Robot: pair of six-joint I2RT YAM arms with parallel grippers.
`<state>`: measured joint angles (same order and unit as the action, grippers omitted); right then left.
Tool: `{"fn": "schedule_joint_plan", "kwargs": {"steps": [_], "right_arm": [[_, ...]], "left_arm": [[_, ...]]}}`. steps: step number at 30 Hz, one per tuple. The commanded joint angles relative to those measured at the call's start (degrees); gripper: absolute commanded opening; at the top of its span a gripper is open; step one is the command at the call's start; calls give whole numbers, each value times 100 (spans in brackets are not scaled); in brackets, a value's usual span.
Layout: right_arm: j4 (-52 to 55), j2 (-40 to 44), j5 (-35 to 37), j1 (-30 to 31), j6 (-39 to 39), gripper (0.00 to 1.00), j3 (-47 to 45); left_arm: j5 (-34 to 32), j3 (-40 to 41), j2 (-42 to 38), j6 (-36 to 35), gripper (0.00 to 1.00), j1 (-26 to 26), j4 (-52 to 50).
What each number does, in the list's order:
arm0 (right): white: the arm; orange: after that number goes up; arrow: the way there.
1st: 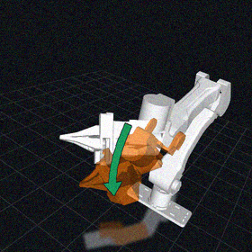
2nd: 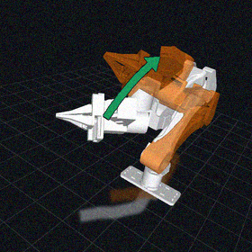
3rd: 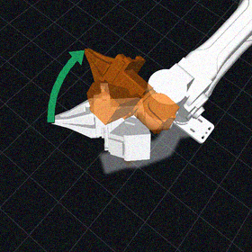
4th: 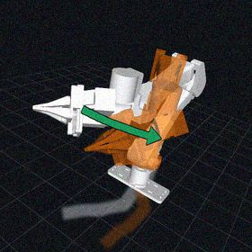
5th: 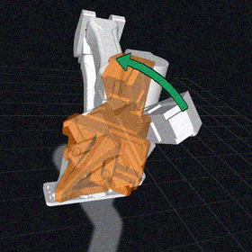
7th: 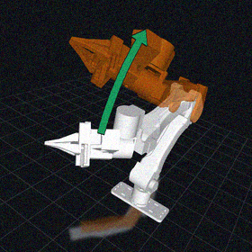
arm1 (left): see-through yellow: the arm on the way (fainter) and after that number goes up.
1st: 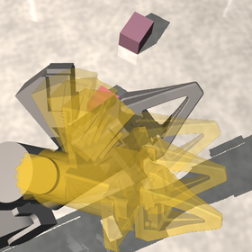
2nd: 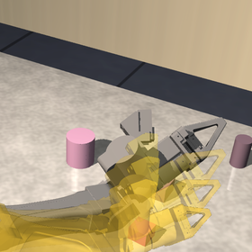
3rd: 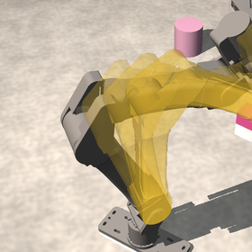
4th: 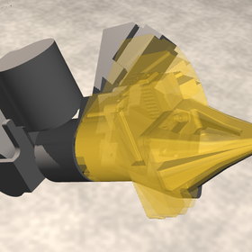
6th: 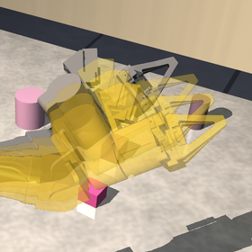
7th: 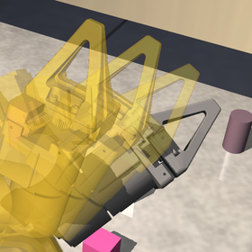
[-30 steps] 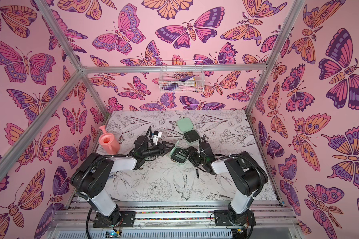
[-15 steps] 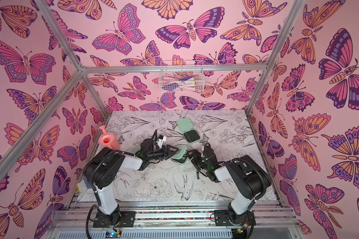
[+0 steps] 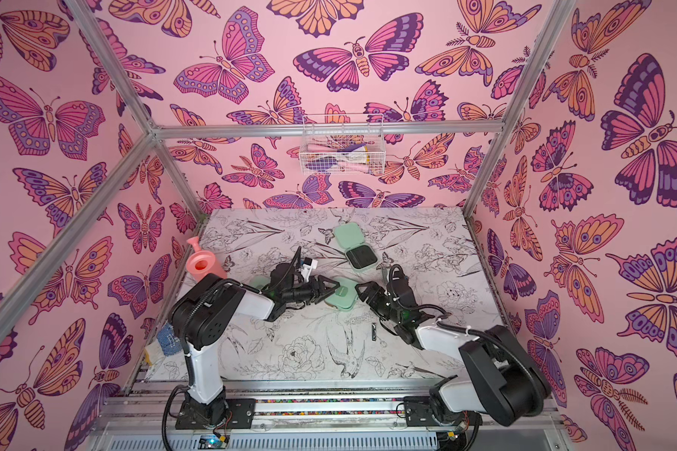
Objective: Organize nail clipper sets
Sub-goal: Close the storage box at the center of the board.
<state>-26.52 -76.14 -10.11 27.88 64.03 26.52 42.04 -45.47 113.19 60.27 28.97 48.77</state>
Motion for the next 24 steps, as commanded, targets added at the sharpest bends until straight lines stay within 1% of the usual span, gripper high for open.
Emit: {"fn": "schedule_joint_plan", "kwargs": {"steps": [1,3,5,7,9,13,15,21,24], "right_arm": [[1167,299,313,42,-479,82,419],[1627,273,287,35,-579,81,686],[1915,108,205,42,-570,77,892],[2108,-198,16,40,-589,74,1126],[2233,-646,-264,39,-573,68,1373],[1929,-1433,-702,47,-388,58,1581],[1752,-1749,-773,55,-315,55,1635],[1835,-1891,-608,77,-392,51,1751],[1850,-1900,-630,77,-393,44,1742]], "left_arm": [[-63,-20,9,-242,59,38,-415],[-99,-83,-55,-317,59,55,-650],[-142,-140,-111,-394,59,78,-958],[-219,-176,-177,-465,58,99,-1199],[-318,-199,-271,-563,58,117,-1497],[-534,-226,-465,-781,58,153,-2046],[-612,-233,-540,-871,58,170,-2226],[-653,-277,-555,-921,58,194,-2346],[-653,-311,-518,-921,58,205,-2346]]}}
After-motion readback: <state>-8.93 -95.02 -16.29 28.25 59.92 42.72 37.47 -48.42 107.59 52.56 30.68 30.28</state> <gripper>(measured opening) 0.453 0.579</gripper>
